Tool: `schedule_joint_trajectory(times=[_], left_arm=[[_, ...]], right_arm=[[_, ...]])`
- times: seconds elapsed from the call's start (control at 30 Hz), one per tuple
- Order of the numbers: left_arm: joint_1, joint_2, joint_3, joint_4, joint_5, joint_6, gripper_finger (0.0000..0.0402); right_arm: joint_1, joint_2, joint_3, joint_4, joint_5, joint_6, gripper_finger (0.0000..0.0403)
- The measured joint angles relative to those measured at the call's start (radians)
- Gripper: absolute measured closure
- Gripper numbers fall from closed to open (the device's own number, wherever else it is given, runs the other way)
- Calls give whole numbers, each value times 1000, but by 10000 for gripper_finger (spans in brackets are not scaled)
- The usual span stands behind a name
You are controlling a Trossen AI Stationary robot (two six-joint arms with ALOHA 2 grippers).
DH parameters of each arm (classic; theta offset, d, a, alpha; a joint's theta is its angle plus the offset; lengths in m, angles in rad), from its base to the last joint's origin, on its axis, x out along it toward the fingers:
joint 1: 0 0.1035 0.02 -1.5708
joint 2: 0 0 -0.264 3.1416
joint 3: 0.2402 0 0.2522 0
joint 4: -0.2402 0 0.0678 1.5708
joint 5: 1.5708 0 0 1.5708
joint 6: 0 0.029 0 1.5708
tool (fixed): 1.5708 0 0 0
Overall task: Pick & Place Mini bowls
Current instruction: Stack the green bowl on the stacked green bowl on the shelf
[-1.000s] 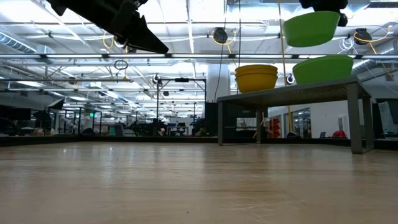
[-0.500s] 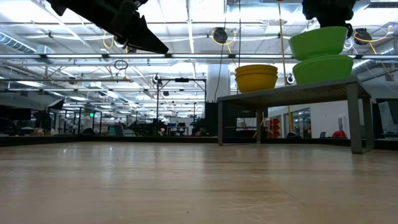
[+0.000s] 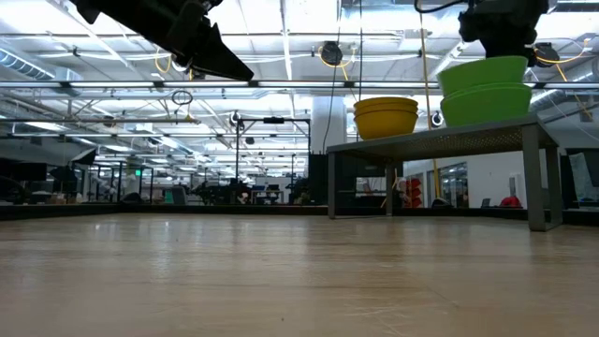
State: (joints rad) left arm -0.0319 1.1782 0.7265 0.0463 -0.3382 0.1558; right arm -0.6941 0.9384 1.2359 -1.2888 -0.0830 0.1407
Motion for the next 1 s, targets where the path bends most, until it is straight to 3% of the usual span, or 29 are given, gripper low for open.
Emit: schedule_joint_trajectory(times=[1.0], left_arm=[[0, 0, 0, 1, 0, 0, 284]], right_arm=[[0, -25, -190, 127, 3, 25, 400]])
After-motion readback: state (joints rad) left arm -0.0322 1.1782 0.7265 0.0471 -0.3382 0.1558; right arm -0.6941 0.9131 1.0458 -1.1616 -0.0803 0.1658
